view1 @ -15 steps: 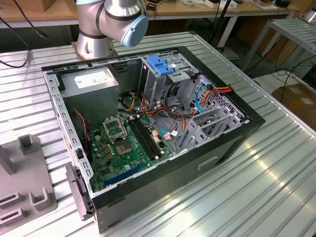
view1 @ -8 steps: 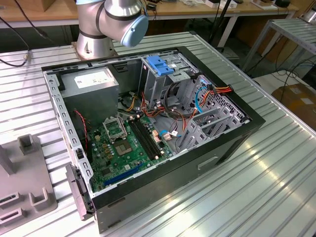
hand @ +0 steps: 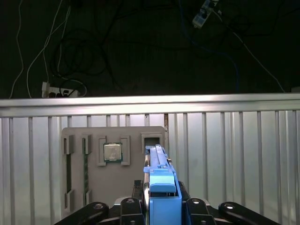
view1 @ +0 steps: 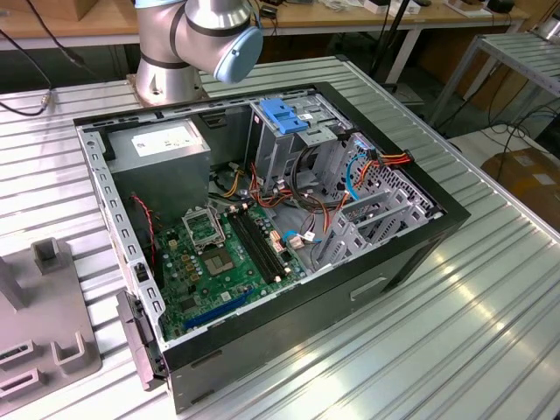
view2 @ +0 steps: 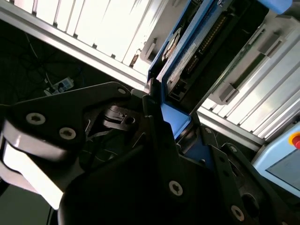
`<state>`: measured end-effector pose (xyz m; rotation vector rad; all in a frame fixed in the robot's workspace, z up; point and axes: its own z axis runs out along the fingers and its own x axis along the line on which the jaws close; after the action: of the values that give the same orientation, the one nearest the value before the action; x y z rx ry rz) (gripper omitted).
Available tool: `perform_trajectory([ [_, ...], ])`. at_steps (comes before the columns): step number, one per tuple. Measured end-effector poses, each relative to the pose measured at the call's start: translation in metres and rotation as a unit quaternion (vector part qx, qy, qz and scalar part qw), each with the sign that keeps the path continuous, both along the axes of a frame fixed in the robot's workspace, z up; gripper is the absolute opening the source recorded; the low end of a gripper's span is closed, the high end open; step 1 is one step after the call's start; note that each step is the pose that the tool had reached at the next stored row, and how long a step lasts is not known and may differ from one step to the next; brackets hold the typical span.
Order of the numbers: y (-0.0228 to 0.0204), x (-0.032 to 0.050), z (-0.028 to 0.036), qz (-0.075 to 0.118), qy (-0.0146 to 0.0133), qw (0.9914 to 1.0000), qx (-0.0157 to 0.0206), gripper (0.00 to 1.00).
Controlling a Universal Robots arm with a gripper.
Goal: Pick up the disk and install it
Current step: 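Pick up the disk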
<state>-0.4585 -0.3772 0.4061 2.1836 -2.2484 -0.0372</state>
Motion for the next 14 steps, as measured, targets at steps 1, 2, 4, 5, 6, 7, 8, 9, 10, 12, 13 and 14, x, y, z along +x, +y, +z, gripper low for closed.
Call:
perform_trajectory([
  [1, 0.0, 0.0, 0.0011, 0.0, 0.0, 1.0, 0.0, 0.37],
  [2, 0.0, 0.0, 0.0018, 0.0, 0.0, 1.0, 0.0, 0.37],
  [4, 0.0, 0.0, 0.0044, 0.0, 0.0, 1.0, 0.0, 0.37],
  [5, 0.0, 0.0, 0.0051, 0.0, 0.0, 1.0, 0.0, 0.37],
  [6, 0.0, 0.0, 0.0058, 0.0, 0.0, 1.0, 0.0, 0.37],
  [7, 0.0, 0.0, 0.0069, 0.0, 0.0, 1.0, 0.0, 0.37],
  [8, 0.0, 0.0, 0.0075, 0.0, 0.0, 1.0, 0.0, 0.37],
  [9, 0.0, 0.0, 0.0081, 0.0, 0.0, 1.0, 0.0, 0.37],
  [10, 0.0, 0.0, 0.0089, 0.0, 0.0, 1.0, 0.0, 0.37],
  [12, 0.0, 0.0, 0.0103, 0.0, 0.0, 1.0, 0.0, 0.37],
  [13, 0.0, 0.0, 0.0109, 0.0, 0.0, 1.0, 0.0, 0.37],
  [14, 0.0, 0.0, 0.0114, 0.0, 0.0, 1.0, 0.0, 0.37],
])
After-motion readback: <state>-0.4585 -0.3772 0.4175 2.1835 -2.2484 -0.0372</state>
